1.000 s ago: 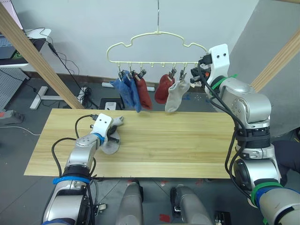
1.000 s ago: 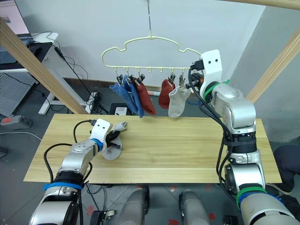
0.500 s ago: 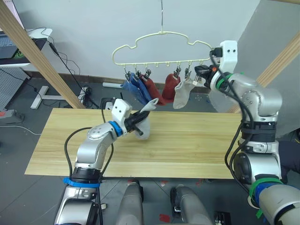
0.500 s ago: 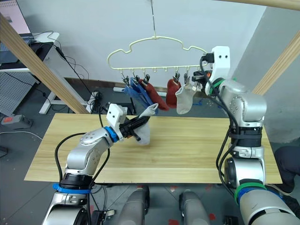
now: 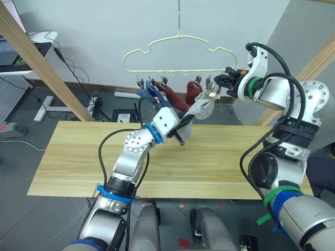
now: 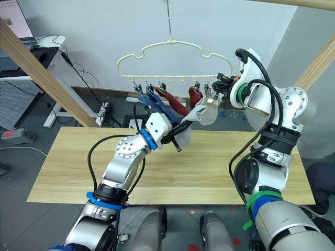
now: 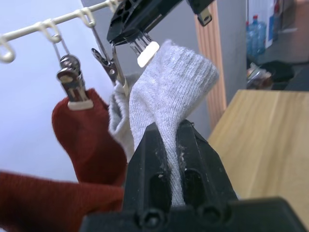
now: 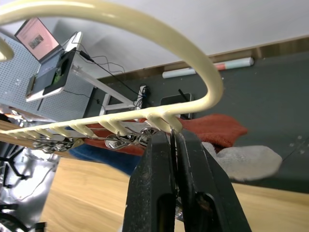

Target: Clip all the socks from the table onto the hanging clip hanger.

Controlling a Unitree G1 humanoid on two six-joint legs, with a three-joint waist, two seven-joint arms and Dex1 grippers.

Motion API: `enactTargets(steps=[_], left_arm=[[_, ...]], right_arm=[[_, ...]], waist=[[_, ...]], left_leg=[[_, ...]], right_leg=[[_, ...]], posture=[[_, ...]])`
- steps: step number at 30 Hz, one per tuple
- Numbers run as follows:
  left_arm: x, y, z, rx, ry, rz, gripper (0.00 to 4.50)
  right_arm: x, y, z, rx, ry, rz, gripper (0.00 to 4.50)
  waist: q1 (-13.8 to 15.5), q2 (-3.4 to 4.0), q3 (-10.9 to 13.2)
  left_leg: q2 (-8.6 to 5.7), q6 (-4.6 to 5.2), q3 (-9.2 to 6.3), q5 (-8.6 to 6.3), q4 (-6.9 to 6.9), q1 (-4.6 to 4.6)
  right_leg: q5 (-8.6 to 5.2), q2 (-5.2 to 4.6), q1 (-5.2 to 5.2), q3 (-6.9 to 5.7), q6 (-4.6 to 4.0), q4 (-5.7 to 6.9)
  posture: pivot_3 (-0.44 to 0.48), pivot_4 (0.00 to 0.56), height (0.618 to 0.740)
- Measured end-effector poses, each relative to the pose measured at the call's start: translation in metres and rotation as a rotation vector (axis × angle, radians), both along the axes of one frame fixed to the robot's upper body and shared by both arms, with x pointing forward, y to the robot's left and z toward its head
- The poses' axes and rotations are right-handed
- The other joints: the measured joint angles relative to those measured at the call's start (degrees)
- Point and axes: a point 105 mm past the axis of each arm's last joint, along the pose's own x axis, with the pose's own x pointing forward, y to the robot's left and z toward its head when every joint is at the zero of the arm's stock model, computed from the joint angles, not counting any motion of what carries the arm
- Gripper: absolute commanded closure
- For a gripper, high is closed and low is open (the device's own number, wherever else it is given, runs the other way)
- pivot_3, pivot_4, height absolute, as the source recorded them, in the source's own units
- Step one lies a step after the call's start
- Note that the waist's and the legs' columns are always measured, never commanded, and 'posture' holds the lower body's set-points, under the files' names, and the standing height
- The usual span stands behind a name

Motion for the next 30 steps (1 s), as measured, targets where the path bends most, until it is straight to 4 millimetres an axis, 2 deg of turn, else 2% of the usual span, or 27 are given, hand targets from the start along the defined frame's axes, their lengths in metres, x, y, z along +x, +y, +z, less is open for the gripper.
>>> enactTargets(steps=[10, 17, 24, 30], left_arm=[[0.008, -0.012, -0.001, -0.010, -0.037, 0.033, 4.48], [0.006, -0.018, 0.004, -0.026, -0.066, 0.018, 4.48], [0.006, -0.018, 0.005, -0.026, -0.074, 0.023, 4.48], [0.016, -0.019, 0.009, -0.020, -0.080, 0.059, 4.48]], right_arm=[[-0.004, 0.003, 0.000, 0.073, 0.049, -0.001, 4.50], [-0.005, 0.004, -0.001, 0.083, 0.061, -0.004, 4.50], [-0.005, 0.004, -0.001, 0.086, 0.064, -0.008, 4.50], [-0.005, 0.006, -0.002, 0.088, 0.068, -0.003, 4.50]], waist=[[-0.14, 0.00, 0.00], [-0.15, 0.00, 0.00], [-0.16, 0.00, 0.00], [-0.18, 0.00, 0.00]], left_leg=[[0.00, 0.01, 0.02, 0.00, -0.01, -0.01], [-0.01, 0.01, 0.03, 0.00, -0.01, -0.01], [-0.01, 0.01, 0.03, 0.00, -0.01, -0.01], [-0.02, 0.01, 0.05, 0.00, -0.01, 0.00]], right_leg=[[0.00, 0.01, -0.01, -0.02, 0.00, 0.00], [0.00, 0.01, -0.02, -0.03, 0.00, 0.01], [0.00, 0.02, -0.02, -0.03, 0.00, 0.01], [0.00, 0.02, -0.02, -0.03, 0.00, 0.01]], posture=[[0.005, 0.234, 0.740], [0.005, 0.233, 0.740], [0.005, 0.233, 0.740], [0.010, 0.237, 0.740]])
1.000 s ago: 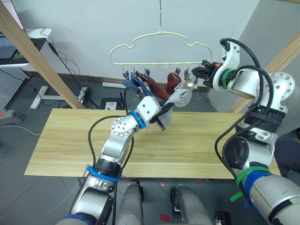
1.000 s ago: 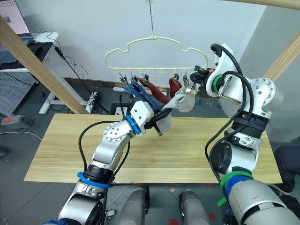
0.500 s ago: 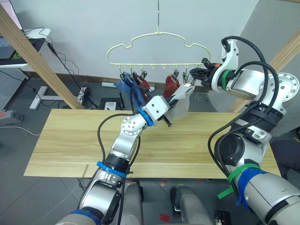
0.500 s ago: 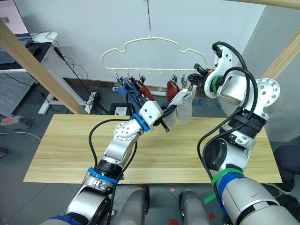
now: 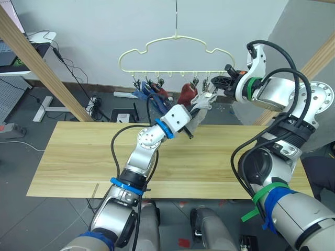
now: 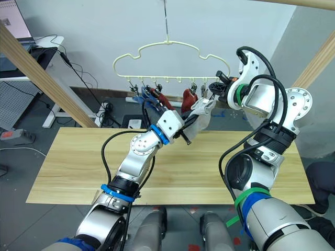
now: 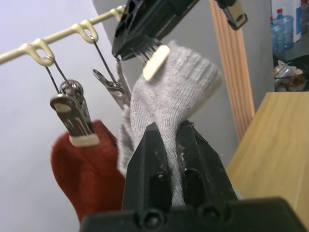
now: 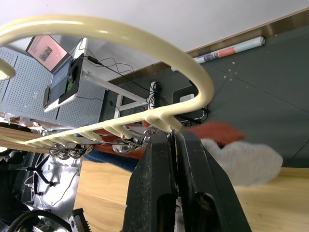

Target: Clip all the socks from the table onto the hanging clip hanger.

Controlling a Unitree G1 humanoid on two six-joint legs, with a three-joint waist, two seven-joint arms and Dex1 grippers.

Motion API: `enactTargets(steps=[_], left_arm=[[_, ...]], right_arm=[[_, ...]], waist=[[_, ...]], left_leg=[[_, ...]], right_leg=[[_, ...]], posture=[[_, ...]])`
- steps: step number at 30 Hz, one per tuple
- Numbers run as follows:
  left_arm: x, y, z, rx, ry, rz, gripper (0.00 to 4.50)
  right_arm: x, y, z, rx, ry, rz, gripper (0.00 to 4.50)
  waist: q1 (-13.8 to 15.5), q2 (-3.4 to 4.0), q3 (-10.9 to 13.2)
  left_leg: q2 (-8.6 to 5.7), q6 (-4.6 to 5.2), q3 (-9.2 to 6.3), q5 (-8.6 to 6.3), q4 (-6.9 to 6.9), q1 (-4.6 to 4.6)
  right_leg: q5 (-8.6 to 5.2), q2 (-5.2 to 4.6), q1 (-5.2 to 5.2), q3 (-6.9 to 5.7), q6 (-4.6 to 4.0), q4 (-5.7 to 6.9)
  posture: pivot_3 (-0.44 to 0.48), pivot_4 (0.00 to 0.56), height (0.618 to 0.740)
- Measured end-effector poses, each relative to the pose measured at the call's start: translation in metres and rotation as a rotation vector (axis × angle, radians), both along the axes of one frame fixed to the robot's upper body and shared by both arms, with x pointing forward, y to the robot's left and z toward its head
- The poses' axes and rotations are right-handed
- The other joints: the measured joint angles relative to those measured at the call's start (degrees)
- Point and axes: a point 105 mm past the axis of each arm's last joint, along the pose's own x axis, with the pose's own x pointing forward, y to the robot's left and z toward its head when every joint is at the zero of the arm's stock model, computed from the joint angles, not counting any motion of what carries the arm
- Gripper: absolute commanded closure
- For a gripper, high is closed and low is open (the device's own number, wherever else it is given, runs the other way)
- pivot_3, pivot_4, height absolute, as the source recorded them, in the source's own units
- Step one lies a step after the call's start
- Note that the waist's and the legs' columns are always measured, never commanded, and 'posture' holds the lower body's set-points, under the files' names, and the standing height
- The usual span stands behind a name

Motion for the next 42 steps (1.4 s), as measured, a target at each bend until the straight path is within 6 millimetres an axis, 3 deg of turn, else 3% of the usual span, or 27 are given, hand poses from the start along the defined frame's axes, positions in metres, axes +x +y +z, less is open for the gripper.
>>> enactTargets(steps=[2, 5, 10, 13, 16, 19, 21, 25, 27, 31, 34, 38, 42], left_arm=[[0.000, -0.001, 0.000, -0.002, 0.000, -0.004, 4.48], [-0.001, -0.003, 0.000, -0.006, -0.005, -0.013, 4.50], [-0.008, -0.013, 0.000, -0.008, 0.003, -0.069, 4.50], [-0.014, -0.020, -0.001, -0.027, 0.044, -0.122, 3.77], [-0.018, -0.027, -0.003, -0.076, 0.138, -0.179, 2.82], [-0.019, -0.028, -0.005, -0.133, 0.238, -0.208, 1.89], [-0.017, -0.026, -0.008, -0.174, 0.314, -0.217, 1.28], [-0.017, -0.021, -0.010, -0.195, 0.381, -0.237, 0.10], [-0.017, -0.017, -0.012, -0.190, 0.404, -0.241, 0.01], [-0.012, 0.020, -0.021, -0.183, 0.455, -0.170, 0.01], [-0.013, 0.062, -0.033, -0.158, 0.495, -0.070, 0.01], [-0.026, 0.116, -0.062, -0.086, 0.564, 0.104, 0.01], [-0.048, 0.177, -0.099, -0.003, 0.635, 0.373, 0.01]], right_arm=[[0.000, 0.001, 0.000, 0.001, 0.000, 0.002, 4.50], [0.000, 0.001, 0.001, 0.002, -0.004, 0.009, 3.81], [-0.001, 0.001, 0.000, -0.012, -0.010, 0.018, 2.08], [-0.001, -0.005, -0.004, -0.059, -0.024, 0.013, 1.07], [-0.002, -0.026, -0.002, -0.195, -0.136, -0.037, 0.01], [-0.007, -0.037, 0.008, -0.325, -0.293, -0.060, 0.00], [-0.010, -0.033, 0.014, -0.355, -0.384, -0.046, 0.00], [-0.016, -0.032, 0.019, -0.272, -0.463, -0.069, 0.00], [-0.020, -0.034, 0.012, -0.291, -0.496, -0.073, 0.00], [-0.033, -0.035, -0.031, -0.431, -0.506, -0.005, 0.00], [-0.045, -0.034, -0.070, -0.536, -0.501, 0.081, 0.00], [-0.055, -0.038, -0.094, -0.604, -0.522, 0.110, 0.00], [-0.066, -0.050, -0.138, -0.655, -0.438, 0.106, 0.00]], waist=[[-0.01, 0.00, 0.00], [-0.01, 0.00, 0.00], [-0.16, 0.00, 0.00], [-0.13, 0.00, 0.00], [-0.07, 0.00, 0.00], [-0.50, 0.00, 0.00], [-1.37, 0.00, 0.00], [-2.22, 0.02, -0.01], [-2.11, 0.04, -0.03], [-2.18, 0.04, -0.04], [-2.32, 0.05, -0.04], [-2.30, 0.05, -0.17], [-1.63, -0.01, -0.60]], left_leg=[[0.00, 0.00, 0.00, 0.00, -0.01, 0.00], [0.01, 0.00, 0.00, 0.00, -0.01, 0.00], [0.01, 0.00, 0.04, 0.00, -0.01, 0.00], [0.00, 0.00, 0.03, 0.00, -0.01, -0.01], [-0.04, 0.01, 0.06, -0.01, 0.01, -0.03], [-0.02, 0.02, 0.06, -0.01, 0.02, -0.02], [0.00, 0.01, 0.06, -0.01, 0.03, 0.00], [0.06, 0.00, 0.05, 0.01, 0.04, 0.09], [0.06, 0.00, 0.02, 0.02, 0.05, 0.09], [0.04, 0.00, 0.09, 0.02, 0.06, 0.09], [0.07, -0.03, 0.11, 0.04, 0.05, 0.12], [0.09, -0.05, 0.05, 0.04, 0.08, 0.17], [0.09, -0.05, -0.02, 0.04, 0.07, 0.16]], right_leg=[[0.00, 0.00, 0.00, -0.01, 0.00, -0.01], [0.00, 0.00, 0.00, 0.00, 0.00, -0.01], [0.00, 0.00, -0.02, 0.00, 0.00, 0.01], [0.00, 0.01, -0.02, 0.01, 0.00, 0.00], [-0.01, 0.00, -0.03, 0.03, 0.01, -0.03], [-0.01, 0.03, -0.03, 0.04, 0.02, -0.04], [-0.01, 0.04, -0.03, 0.04, 0.02, 0.02], [-0.01, 0.08, -0.03, 0.05, 0.01, 0.16], [-0.01, 0.08, -0.01, 0.02, 0.02, 0.14], [-0.01, 0.06, -0.01, 0.08, 0.02, 0.08], [-0.01, 0.06, -0.01, 0.10, 0.02, 0.08], [-0.05, 0.05, 0.04, 0.08, 0.09, 0.09], [-0.14, 0.01, 0.05, 0.09, 0.25, 0.09]], posture=[[0.010, 0.237, 0.740], [0.010, 0.237, 0.740], [0.012, 0.240, 0.740], [0.016, 0.236, 0.740], [0.014, 0.234, 0.740], [0.006, 0.231, 0.740], [0.001, 0.227, 0.740], [-0.003, 0.219, 0.740], [-0.007, 0.215, 0.740], [-0.002, 0.212, 0.740], [0.015, 0.201, 0.740], [0.045, 0.186, 0.740], [0.074, 0.157, 0.740]])
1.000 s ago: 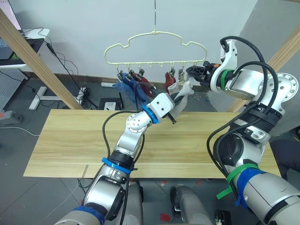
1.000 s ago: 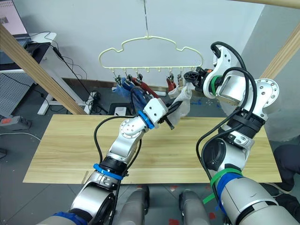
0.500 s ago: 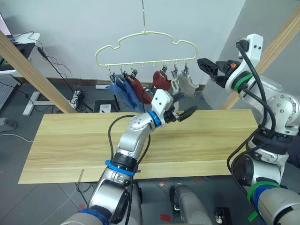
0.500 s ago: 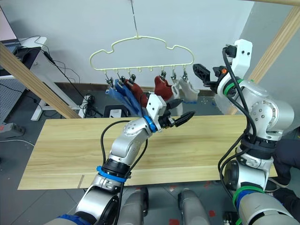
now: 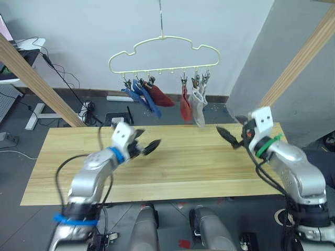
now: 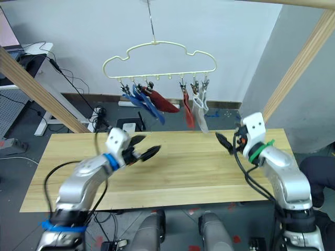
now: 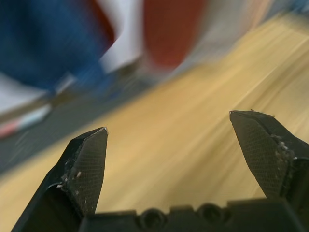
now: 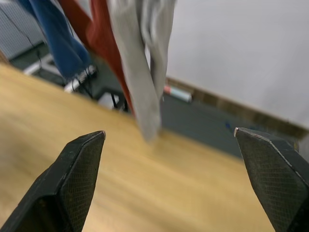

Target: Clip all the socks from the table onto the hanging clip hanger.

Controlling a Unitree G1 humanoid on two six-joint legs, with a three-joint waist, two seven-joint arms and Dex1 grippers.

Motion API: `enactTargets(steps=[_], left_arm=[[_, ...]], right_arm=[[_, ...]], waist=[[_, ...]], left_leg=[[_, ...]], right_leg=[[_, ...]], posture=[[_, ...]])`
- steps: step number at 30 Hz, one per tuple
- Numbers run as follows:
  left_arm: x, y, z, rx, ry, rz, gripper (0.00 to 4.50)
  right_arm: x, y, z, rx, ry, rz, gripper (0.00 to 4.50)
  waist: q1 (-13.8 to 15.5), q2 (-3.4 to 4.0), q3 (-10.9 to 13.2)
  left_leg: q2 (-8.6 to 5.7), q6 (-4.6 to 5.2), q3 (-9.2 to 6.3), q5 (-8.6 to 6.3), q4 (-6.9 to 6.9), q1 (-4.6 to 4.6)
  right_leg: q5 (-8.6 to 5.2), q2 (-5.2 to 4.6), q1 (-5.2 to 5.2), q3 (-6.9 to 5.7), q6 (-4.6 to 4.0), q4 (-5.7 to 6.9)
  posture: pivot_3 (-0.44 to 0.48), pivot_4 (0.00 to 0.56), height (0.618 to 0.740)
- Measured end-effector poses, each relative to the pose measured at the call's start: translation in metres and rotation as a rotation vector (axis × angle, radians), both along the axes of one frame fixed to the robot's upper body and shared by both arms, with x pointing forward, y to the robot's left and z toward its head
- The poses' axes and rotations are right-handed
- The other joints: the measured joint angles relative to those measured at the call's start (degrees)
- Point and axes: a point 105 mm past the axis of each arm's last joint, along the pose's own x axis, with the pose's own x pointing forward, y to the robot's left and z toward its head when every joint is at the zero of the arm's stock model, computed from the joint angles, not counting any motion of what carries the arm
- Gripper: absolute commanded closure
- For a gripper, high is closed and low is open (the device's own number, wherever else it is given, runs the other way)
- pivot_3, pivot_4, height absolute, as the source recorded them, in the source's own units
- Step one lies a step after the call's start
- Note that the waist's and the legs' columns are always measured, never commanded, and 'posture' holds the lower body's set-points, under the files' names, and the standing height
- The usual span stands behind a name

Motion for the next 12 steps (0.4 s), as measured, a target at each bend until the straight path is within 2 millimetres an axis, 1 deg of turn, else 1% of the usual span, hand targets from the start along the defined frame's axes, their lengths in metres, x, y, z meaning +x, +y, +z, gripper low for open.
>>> enactTargets(steps=[1, 3, 6, 7, 9, 11, 12], left_arm=[[-0.005, 0.011, -0.008, 0.034, 0.020, 0.046, 0.01], [-0.013, 0.027, -0.020, 0.077, 0.052, 0.111, 0.01], [-0.022, 0.041, -0.031, 0.108, 0.070, 0.172, 0.01], [-0.023, 0.044, -0.033, 0.113, 0.069, 0.188, 0.01], [-0.023, 0.047, -0.036, 0.125, 0.058, 0.218, 0.01], [-0.022, 0.046, -0.038, 0.119, 0.056, 0.237, 0.01], [-0.022, 0.046, -0.038, 0.114, 0.056, 0.240, 0.01]], right_arm=[[-0.002, 0.000, -0.009, 0.000, 0.017, -0.006, 0.00], [-0.005, 0.002, -0.020, 0.014, 0.033, -0.010, 0.00], [-0.007, -0.006, -0.038, 0.017, 0.066, -0.071, 0.00], [-0.008, -0.009, -0.044, 0.015, 0.079, -0.090, 0.00], [-0.010, -0.015, -0.058, 0.011, 0.108, -0.128, 0.00], [-0.010, -0.019, -0.064, 0.005, 0.121, -0.155, 0.00], [-0.010, -0.021, -0.065, 0.005, 0.121, -0.169, 0.00]], waist=[[0.14, 0.01, -0.18], [0.26, 0.00, -0.55], [0.82, -0.06, -1.84], [1.02, -0.09, -2.34], [1.53, -0.11, -3.38], [1.69, -0.13, -4.20], [1.70, -0.17, -4.48]], left_leg=[[0.00, -0.01, -0.03, 0.00, 0.01, 0.00], [0.00, -0.03, -0.06, 0.05, 0.02, 0.00], [-0.04, 0.04, -0.05, 0.10, 0.03, 0.02], [-0.04, 0.04, -0.05, 0.10, 0.03, 0.03], [-0.03, 0.06, 0.01, 0.11, 0.03, 0.13], [-0.03, 0.13, 0.11, 0.15, 0.03, 0.17], [-0.03, 0.14, 0.14, 0.16, 0.03, 0.20]], right_leg=[[0.00, -0.01, 0.02, 0.01, 0.00, 0.00], [-0.01, -0.01, 0.03, 0.01, 0.02, 0.00], [-0.01, -0.05, 0.07, 0.00, 0.03, 0.00], [-0.01, -0.05, 0.07, 0.01, 0.02, 0.00], [0.00, -0.04, 0.12, 0.01, 0.01, 0.00], [0.05, -0.03, 0.11, 0.01, -0.07, 0.00], [0.06, -0.03, 0.12, 0.02, -0.09, 0.00]], posture=[[0.074, 0.157, 0.740], [0.082, 0.142, 0.740], [0.092, 0.122, 0.740], [0.092, 0.122, 0.740], [0.092, 0.102, 0.740], [0.092, 0.102, 0.740], [0.094, 0.093, 0.740]])
